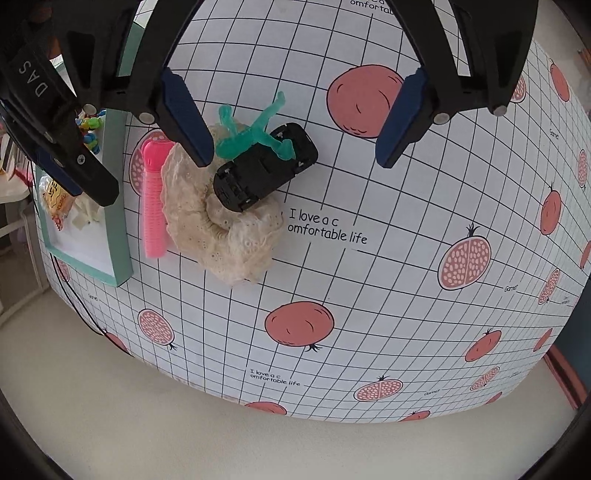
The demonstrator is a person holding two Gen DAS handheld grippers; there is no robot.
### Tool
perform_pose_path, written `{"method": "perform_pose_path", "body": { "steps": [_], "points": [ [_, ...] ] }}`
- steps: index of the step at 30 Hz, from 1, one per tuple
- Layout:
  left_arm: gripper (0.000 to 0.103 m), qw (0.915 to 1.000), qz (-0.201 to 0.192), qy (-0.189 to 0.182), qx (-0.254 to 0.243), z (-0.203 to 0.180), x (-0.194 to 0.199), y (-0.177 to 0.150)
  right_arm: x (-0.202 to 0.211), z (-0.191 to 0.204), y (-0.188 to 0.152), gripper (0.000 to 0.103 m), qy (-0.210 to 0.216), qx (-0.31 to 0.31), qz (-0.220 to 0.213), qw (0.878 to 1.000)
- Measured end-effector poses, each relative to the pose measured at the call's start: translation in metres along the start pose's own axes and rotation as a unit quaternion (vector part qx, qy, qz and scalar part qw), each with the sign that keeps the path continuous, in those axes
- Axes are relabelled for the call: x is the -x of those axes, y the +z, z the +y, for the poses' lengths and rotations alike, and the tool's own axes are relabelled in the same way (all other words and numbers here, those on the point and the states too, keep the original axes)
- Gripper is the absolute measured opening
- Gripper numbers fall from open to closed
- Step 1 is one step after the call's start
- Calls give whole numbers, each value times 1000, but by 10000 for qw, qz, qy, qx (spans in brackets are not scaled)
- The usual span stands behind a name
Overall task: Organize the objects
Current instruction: 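Withdraw both tools from the tray toward the lace scrunchie and pink roller, then grasp the black-teal hair clip with the left tool while the right tool grasps the pink hair roller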
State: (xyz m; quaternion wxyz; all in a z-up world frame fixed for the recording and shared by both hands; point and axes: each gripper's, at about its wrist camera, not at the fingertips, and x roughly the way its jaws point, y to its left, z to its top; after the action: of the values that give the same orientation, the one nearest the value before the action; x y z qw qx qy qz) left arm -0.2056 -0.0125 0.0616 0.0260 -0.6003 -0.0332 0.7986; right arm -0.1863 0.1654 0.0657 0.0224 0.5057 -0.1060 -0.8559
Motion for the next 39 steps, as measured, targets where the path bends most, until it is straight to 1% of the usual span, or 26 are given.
{"method": "perform_pose_path", "body": {
  "steps": [6,7,8,12,14,19,22,25,27,31,34,37,39],
  "points": [
    [87,9999,112,12,-124,-7,-7,-3,-9,-2,-3,58,19,-25,137,9999],
    [83,9998,140,-4,-131,-8,-8,-3,-10,-2,-4,57,1,-8,158,9999],
    [76,9998,170,-22,-135,-8,-9,-3,-11,-1,-4,54,-5,-1,177,9998],
    [74,9995,249,-28,-187,-11,-12,-5,-16,-2,-7,50,5,-9,272,9996],
    [67,9993,292,-54,-218,-12,-13,-6,-20,-1,-8,49,-10,15,324,9995],
    [57,9989,395,-105,-234,-12,-17,-7,-27,-1,-12,47,-34,39,441,9990],
    [55,9988,390,-102,-259,-13,-17,-8,-32,0,-14,46,-24,50,521,9986],
    [51,9987,386,-123,-304,-14,-16,-8,-37,2,-17,46,-32,94,600,9981],
    [50,9986,382,-110,-337,-15,-16,-9,-40,4,-19,43,-39,128,643,9978],
    [49,9984,381,-113,-391,-16,-16,-9,-40,4,-19,43,-19,96,621,9980],
    [48,9984,386,-120,-394,-16,-15,-9,-40,3,-19,43,63,-28,641,9979],
    [45,9983,382,-118,-416,-17,-15,-9,-40,4,-18,42,156,-62,651,9977],
    [44,9984,381,-129,-402,-16,-15,-8,-39,3,-18,41,209,-112,640,9977]
  ]
}}
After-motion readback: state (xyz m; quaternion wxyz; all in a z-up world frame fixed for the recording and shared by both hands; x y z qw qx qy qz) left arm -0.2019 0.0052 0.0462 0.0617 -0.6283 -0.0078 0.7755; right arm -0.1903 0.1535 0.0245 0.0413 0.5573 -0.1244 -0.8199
